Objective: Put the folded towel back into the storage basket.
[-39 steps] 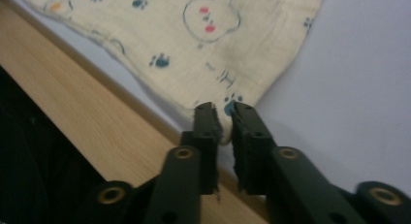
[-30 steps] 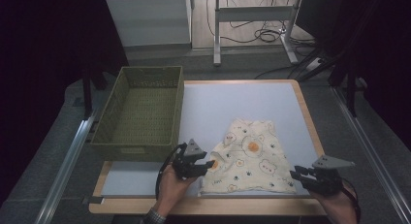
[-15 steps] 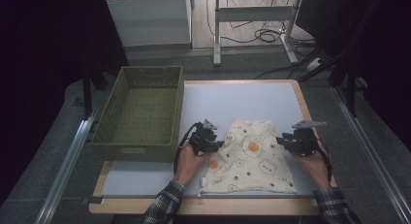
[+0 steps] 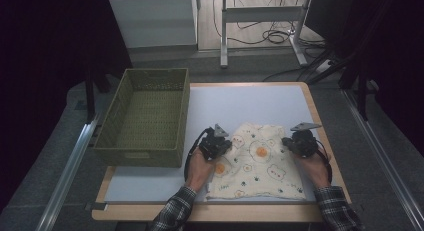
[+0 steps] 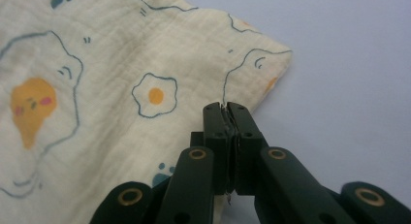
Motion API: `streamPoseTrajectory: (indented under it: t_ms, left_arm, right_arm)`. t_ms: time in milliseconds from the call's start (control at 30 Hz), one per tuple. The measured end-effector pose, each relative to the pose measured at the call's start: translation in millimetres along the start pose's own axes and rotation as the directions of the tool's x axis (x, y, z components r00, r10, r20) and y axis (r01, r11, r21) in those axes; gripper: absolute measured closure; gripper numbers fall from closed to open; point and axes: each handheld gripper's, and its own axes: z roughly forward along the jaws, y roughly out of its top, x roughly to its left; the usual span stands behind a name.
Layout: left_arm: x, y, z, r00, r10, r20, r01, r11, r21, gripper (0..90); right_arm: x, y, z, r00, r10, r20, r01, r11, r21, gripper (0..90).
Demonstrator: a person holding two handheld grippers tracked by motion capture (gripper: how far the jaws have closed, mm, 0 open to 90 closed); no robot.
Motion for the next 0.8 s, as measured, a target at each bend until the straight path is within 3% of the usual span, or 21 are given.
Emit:
streamPoseTrajectory:
  t_ms: [67,100,200,333,467,533,600,633,733,767,800]
  left_arm:
    - [1.7,4.6,-16.7,0.9983,0.001,-0.058,-0.004,0.9985,-0.054,87.5]
    - [2.1,6.5,-22.5,0.9973,-0.004,-0.074,0.0,0.9983,-0.058,87.1]
    - [1.7,5.2,-22.4,0.9959,-0.002,-0.091,0.003,0.9999,0.013,75.7]
    - [7.3,-2.0,-16.5,0.9968,-0.036,-0.071,0.038,0.9991,0.02,66.0]
    - [16.4,10.6,-11.0,0.9961,-0.063,-0.061,0.064,0.9979,0.013,58.5]
    - [20.6,18.4,-3.4,0.9962,-0.076,-0.042,0.077,0.9969,0.016,58.0]
    - [22.9,24.1,8.0,0.9948,-0.1,0.019,0.099,0.9948,0.023,55.2]
    - [23.0,26.1,15.4,0.9904,-0.119,0.071,0.117,0.9928,0.022,53.7]
    - [19.2,28.2,29.3,0.9839,-0.133,0.119,0.129,0.9906,0.046,49.6]
    - [13.6,28.7,41.5,0.9848,-0.12,0.126,0.109,0.9901,0.088,52.1]
    - [10.8,29.0,45.6,0.9903,-0.084,0.111,0.071,0.9908,0.115,62.2]
  right_arm:
    - [-3.8,0.3,-9.9,0.9999,0.011,0.007,-0.011,1.0,-0.023,87.6]
    - [-6.2,0.5,-14.9,0.9998,0.02,0.005,-0.02,0.999,-0.031,87.4]
    - [-11.4,-1.5,-19.7,0.999,0.04,-0.017,-0.04,0.999,-0.016,82.2]
    - [-14.6,-6.1,-22.0,0.9988,0.046,-0.015,-0.046,0.999,-0.013,73.0]
    - [-20.2,-0.4,-23.7,0.9977,0.067,-0.001,-0.067,0.997,-0.039,65.8]
    - [-21.1,5.6,-21.0,0.9972,0.075,-0.003,-0.075,0.996,-0.049,62.6]
    - [-20.7,10.8,-15.9,0.9966,0.081,-0.013,-0.082,0.995,-0.055,60.5]
    - [-19.9,13.2,-12.7,0.9962,0.085,-0.021,-0.086,0.995,-0.054,59.8]
    - [-16.5,16.3,-5.4,0.9961,0.082,-0.031,-0.084,0.995,-0.047,58.4]
    - [-11.5,16.9,1.7,0.9969,0.069,-0.037,-0.07,0.997,-0.032,57.3]
    - [-9.6,16.3,3.3,0.9972,0.065,-0.038,-0.066,0.997,-0.028,57.1]
